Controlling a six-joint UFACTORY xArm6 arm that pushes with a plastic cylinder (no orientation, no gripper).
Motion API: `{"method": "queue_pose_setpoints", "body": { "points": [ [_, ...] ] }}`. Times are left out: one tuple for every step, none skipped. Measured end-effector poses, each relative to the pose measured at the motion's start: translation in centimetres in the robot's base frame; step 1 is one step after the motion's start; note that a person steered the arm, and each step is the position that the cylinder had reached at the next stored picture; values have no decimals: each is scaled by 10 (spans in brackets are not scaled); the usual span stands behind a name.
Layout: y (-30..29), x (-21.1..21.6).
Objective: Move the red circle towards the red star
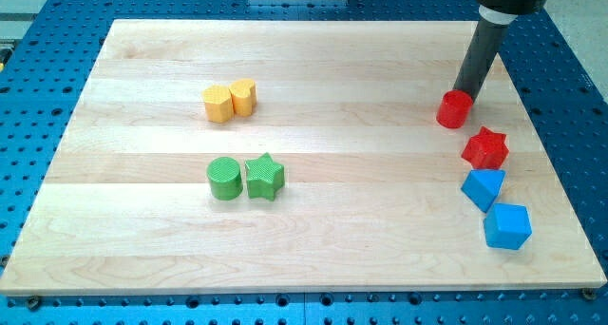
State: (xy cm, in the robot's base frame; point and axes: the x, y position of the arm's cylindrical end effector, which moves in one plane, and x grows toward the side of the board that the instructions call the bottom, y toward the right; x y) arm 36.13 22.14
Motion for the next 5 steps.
{"method": "queue_pose_setpoints", "body": {
  "points": [
    [-16, -15],
    [-27, 0],
    [-21, 15],
    [2, 14],
    [52, 55]
  ]
}}
